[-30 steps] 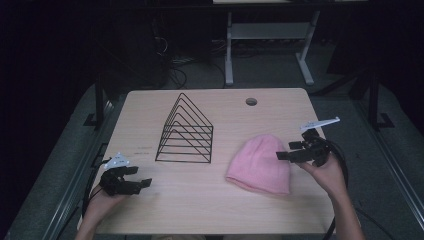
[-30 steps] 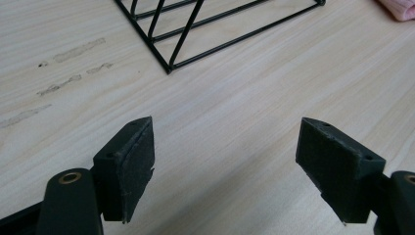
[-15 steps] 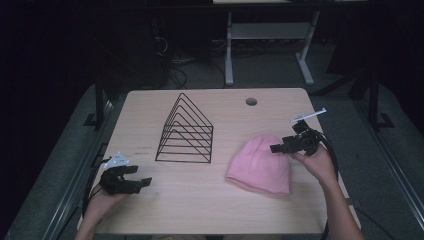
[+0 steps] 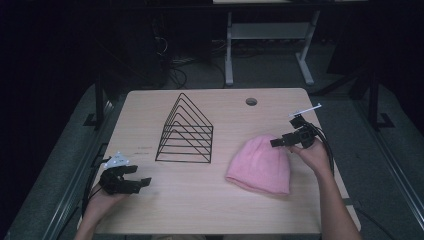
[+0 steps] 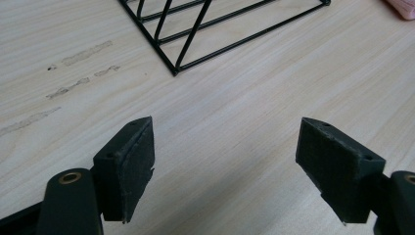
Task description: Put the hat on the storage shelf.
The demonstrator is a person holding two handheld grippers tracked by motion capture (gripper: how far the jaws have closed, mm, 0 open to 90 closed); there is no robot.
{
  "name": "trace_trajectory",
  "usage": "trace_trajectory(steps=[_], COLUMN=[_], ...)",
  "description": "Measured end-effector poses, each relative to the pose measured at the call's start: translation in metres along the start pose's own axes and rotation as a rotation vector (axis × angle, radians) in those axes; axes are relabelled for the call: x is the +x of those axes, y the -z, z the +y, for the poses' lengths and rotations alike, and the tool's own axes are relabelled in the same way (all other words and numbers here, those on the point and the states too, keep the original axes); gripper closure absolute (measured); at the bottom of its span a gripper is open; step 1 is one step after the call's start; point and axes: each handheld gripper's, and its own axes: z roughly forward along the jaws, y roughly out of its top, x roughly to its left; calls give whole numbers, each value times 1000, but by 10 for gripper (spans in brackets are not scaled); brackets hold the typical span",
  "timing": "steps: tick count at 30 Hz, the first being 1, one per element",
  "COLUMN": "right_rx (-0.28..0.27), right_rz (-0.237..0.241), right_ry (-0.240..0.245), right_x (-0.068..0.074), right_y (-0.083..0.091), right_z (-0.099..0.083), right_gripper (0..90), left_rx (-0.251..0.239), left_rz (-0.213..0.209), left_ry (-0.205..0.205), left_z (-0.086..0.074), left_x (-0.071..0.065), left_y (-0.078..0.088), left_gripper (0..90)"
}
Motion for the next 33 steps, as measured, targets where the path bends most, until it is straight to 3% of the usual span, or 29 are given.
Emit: trace_trajectory(steps=[3, 6, 12, 19, 33], right_rx=[20, 24, 48, 77, 87], right_rz=[2, 22, 13, 37, 57], right_ry=[-9, -24, -11, -76, -67], right_x=[-3, -5, -6, -14, -14], right_y=[-5, -10, -19, -29, -33], right_z=[0, 1, 4, 0, -2], right_gripper=[313, 340, 399, 482, 698], left_rx=[-5, 4, 5, 17, 25], left_rz=[-2, 2, 2, 25, 23], left_ry=[14, -6, -9, -22, -25], left_z=[0, 1, 1, 1, 0], left_x=[-1, -1, -1, -3, -4], left_y=[-1, -1, -2, -2, -5], left_gripper=[224, 224, 224, 224, 225])
